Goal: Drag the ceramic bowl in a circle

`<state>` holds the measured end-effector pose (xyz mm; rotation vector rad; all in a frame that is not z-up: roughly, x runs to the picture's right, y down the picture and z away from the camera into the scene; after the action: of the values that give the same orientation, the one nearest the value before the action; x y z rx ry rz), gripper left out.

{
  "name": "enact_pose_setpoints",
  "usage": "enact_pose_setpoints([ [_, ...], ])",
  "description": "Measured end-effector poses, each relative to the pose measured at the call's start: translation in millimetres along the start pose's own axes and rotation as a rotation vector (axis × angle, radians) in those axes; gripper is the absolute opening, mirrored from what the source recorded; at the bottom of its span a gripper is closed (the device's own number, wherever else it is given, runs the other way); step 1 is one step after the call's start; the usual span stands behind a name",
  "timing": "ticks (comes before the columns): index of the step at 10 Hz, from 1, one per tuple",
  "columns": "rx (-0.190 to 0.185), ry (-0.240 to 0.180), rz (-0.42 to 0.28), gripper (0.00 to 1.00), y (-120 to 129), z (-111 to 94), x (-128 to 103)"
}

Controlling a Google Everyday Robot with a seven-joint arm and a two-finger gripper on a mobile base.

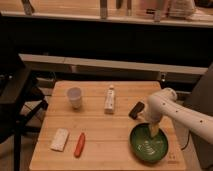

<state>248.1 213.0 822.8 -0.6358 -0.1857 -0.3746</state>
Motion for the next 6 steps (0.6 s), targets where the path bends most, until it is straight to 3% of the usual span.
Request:
enact_pose_setpoints([
  [5,-0.009,-0.008,-0.010,0.80,-3.6,-1.8,-4.0],
  [6,-0.012,-0.010,-0.011,0.76,-4.6,-2.3,-4.5],
])
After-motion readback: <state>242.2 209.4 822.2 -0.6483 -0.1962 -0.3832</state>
